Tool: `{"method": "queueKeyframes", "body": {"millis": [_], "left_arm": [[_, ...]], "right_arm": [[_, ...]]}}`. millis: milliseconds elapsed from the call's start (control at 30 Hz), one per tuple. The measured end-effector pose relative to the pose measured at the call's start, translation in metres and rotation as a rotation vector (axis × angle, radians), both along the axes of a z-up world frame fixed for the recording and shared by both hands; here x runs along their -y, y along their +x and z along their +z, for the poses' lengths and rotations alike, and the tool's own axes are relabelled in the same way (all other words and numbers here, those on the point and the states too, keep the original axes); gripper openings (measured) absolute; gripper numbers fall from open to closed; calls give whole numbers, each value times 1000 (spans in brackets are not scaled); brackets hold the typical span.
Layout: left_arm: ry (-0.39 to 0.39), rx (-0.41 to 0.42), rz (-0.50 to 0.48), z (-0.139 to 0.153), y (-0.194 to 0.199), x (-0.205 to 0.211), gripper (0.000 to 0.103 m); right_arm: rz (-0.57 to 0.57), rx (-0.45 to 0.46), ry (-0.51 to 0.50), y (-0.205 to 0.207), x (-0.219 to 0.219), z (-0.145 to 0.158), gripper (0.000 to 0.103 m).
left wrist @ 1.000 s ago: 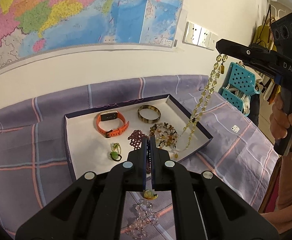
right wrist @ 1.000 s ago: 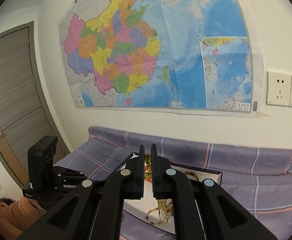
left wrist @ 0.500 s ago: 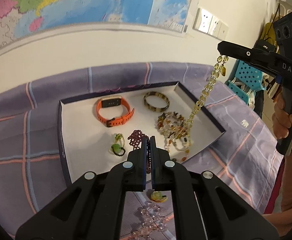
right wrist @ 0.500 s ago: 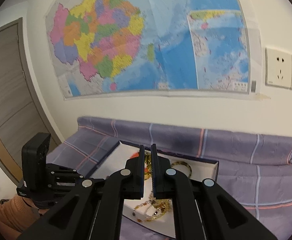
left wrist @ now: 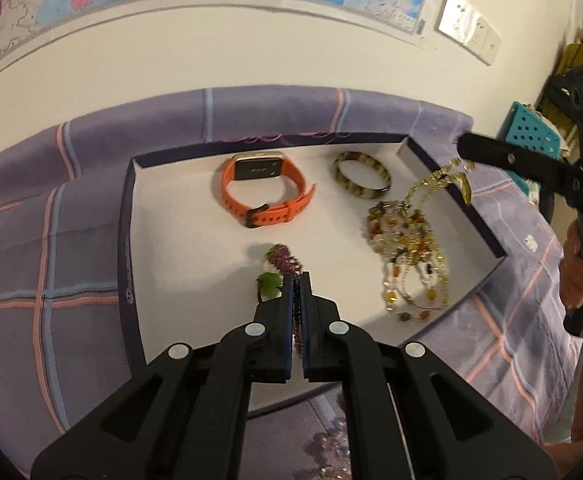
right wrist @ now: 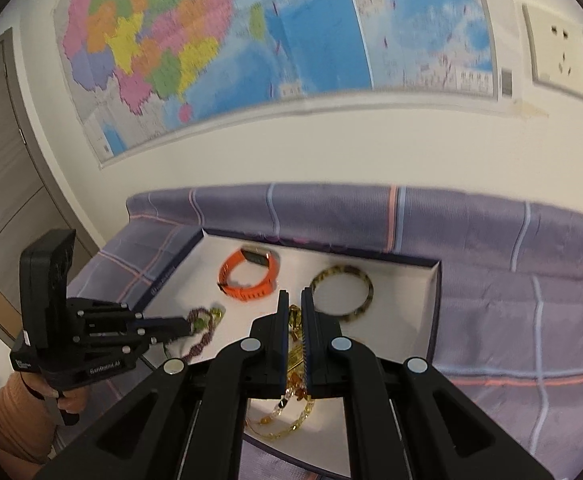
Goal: Organize jewelry
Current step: 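Lower both necklaces into the box lid and open both tools, then grasp the clear crystal bead bracelet on the bed with the right tool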
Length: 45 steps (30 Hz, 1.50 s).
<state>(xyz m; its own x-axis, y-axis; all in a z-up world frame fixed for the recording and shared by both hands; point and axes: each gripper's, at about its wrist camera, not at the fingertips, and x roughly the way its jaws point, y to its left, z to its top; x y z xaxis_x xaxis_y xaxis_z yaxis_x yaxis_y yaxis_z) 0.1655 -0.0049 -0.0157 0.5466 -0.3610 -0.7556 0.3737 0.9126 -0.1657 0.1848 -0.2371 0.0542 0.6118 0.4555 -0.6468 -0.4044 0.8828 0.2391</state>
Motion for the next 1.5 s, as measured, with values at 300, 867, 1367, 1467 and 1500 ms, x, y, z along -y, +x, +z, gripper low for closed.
{"method": "queueKeyframes", "body": {"millis": [300,867,1367,1467,1500], "left_arm": [[4,30,44,9,-8,-9,16],[-47,6,-90,-1,-100,-29,31],[-166,-98,-303,-25,-137,15,28],[-155,-64,-345,-20,-147,17,29],[-153,-54,-343,-18,-150,13,30]], "right_arm": [[-31,-69,-9,-1,4,-25,26],[291,-134,33,-93,-74,-51,35],[215,-206,87,-110,-61,-72,48],[223,-201,74,-116,-61,-70,48],[228,-197,64,-118,-62,-70,48]]}}
